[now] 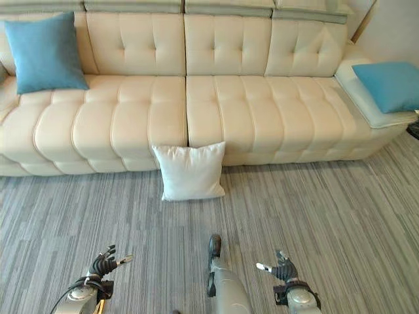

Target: Pick up all the scattered cushions and arrange them neatly on the sofa.

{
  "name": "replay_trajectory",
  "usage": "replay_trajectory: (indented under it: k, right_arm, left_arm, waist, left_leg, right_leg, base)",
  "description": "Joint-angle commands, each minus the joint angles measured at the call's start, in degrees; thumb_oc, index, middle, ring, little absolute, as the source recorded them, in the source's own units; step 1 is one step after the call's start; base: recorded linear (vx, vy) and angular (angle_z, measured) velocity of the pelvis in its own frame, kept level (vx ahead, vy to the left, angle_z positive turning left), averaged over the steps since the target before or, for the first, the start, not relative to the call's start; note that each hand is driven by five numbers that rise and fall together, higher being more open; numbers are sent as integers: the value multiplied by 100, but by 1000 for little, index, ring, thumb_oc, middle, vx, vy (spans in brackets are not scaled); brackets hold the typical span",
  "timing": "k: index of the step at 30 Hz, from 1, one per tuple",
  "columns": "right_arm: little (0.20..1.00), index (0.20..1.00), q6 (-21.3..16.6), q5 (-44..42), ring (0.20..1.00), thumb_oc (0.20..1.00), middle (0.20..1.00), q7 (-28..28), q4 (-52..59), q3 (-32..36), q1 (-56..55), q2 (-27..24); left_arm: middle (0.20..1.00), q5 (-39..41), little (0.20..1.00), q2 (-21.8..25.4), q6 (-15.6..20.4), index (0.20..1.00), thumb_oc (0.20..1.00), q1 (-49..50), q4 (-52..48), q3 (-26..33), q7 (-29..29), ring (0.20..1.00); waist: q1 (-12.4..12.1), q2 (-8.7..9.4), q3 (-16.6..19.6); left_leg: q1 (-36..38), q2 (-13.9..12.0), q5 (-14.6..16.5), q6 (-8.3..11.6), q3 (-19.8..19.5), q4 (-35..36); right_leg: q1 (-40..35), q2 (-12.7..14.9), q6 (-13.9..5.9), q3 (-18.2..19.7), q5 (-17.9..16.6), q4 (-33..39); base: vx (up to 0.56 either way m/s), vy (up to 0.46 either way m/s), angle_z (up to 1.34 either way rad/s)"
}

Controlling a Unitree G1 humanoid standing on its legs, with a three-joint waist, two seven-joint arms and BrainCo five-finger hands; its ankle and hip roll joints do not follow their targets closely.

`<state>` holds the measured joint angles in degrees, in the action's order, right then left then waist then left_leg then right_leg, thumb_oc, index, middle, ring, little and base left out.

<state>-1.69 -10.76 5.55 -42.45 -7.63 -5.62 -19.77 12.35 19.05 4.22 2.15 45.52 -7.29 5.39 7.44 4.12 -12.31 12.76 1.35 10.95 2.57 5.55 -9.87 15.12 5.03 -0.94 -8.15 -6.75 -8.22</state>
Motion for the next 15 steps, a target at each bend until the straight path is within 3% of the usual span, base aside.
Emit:
replay_trajectory:
  k: [1,3,5,6,7,9,10,11,15]
  right_arm:
    - [1000,1000,-122,-28,1000,1000,1000,65,315,121,352,-472]
    - [1000,1000,-127,-59,1000,1000,1000,102,286,143,358,-552]
    - [1000,1000,-113,-84,1000,1000,1000,100,277,144,374,-578]
    - [1000,1000,-92,-69,1000,1000,1000,102,318,155,395,-644]
    - [1000,1000,-87,-26,1000,1000,1000,141,334,202,373,-720]
    - [1000,1000,-84,-11,1000,1000,1000,158,325,209,370,-737]
    - [1000,1000,-81,3,1000,1000,1000,190,305,218,385,-723]
    - [1000,1000,-70,23,1000,1000,1000,211,264,205,412,-709]
    - [1000,1000,-10,128,1000,1000,1000,170,192,151,440,-641]
  left_arm:
    - [1000,-49,1000,97,152,1000,1000,58,-298,-6,-34,1000]
    - [1000,-19,1000,47,150,1000,1000,42,-223,-26,-38,1000]
    - [1000,-24,1000,30,150,1000,1000,1,-168,-65,-46,1000]
    - [1000,-24,1000,13,146,1000,1000,-46,-205,-149,-86,1000]
    - [1000,-79,1000,20,166,1000,1000,-61,-290,-194,-98,1000]
    - [1000,-86,1000,28,162,1000,1000,-46,-328,-198,-102,1000]
    - [1000,-97,1000,36,152,1000,1000,-33,-359,-188,-79,1000]
    - [1000,-88,1000,27,146,1000,1000,-25,-350,-183,-65,1000]
    - [1000,-138,1000,5,96,1000,1000,67,-254,-162,-58,1000]
  waist:
    - [26,-140,-62]
    - [-16,-103,-67]
    - [-57,-91,-84]
    - [-139,-82,-111]
    - [-210,-117,-153]
    - [-248,-123,-147]
    - [-350,-178,-149]
    - [-410,-187,-150]
    - [-537,-213,-66]
  left_leg:
    - [-840,-611,-1169,347,66,-1512]
    - [-1107,-769,-1330,296,252,-2037]
    - [-1312,-754,-1154,205,323,-2098]
    - [-1642,-633,-895,99,459,-1794]
    - [-1962,-520,-673,56,589,-910]
    - [-2189,-480,-830,73,583,-559]
    - [-2374,-447,-1246,192,475,70]
    - [-2532,-456,-1368,232,409,292]
    - [-2572,-537,-1606,274,357,663]
  right_leg:
    - [-510,-114,-183,57,689,177]
    - [-802,-167,-32,135,893,214]
    - [-915,-179,-1,181,962,222]
    - [-1178,-172,-33,259,1070,276]
    - [-1426,-128,-123,255,1231,345]
    - [-1559,-154,-137,272,1271,436]
    - [-1801,-266,-162,323,1372,497]
    - [-1941,-306,-184,386,1428,546]
    - [-2274,-319,-254,599,1614,514]
  base:
    - [322,-290,18]
    - [261,-154,-28]
    - [274,-90,-36]
    - [516,-11,-46]
    - [618,0,-34]
    - [353,37,-21]
    - [323,63,-14]
    - [426,97,-15]
    - [337,150,-25]
